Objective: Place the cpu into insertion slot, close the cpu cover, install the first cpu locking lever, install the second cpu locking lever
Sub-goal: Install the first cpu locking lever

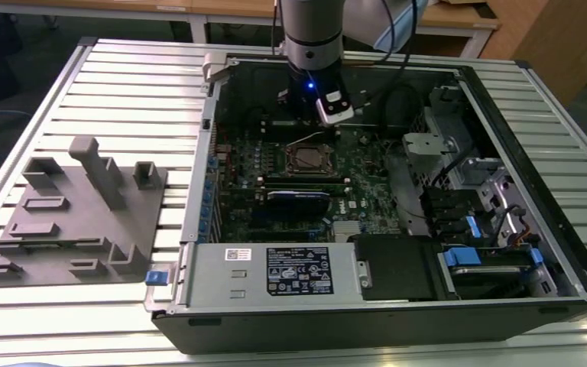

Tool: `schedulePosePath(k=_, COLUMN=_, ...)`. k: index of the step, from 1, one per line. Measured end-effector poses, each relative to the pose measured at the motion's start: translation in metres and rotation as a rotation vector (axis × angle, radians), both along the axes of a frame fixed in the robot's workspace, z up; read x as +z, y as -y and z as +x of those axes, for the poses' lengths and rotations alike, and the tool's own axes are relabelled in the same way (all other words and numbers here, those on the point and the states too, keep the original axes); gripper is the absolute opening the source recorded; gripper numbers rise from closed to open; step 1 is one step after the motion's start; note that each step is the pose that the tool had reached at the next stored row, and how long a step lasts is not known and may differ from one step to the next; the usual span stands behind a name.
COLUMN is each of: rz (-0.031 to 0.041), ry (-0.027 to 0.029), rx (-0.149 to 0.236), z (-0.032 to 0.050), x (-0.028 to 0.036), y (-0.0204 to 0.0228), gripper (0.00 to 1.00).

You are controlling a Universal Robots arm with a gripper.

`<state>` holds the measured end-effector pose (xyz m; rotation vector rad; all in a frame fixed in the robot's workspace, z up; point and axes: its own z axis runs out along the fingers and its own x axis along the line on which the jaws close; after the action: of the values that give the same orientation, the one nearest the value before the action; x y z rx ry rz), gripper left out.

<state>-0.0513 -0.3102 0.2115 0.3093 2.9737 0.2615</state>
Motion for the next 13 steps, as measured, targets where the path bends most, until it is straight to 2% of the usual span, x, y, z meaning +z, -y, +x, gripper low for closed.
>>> schedulePosePath(k=6, rz=0.0034, ry=0.0000, rx=0.000, z=0.0000, x=0.0036, y=0.0000, gripper=0.11)
schedulePosePath(k=8, rz=0.0089, ry=-0.0001, rx=0.000, z=0.0000, x=0.0045, y=0.0000, gripper=0.11)
schedulePosePath(k=11, rz=0.0238, ry=-0.0001, rx=0.000, z=0.0000, x=0.0070, y=0.0000, gripper=0.11)
schedulePosePath(k=13, rz=0.0266, ry=0.0000, rx=0.000, z=-0.0001, x=0.0081, y=0.0000, gripper=0.11)
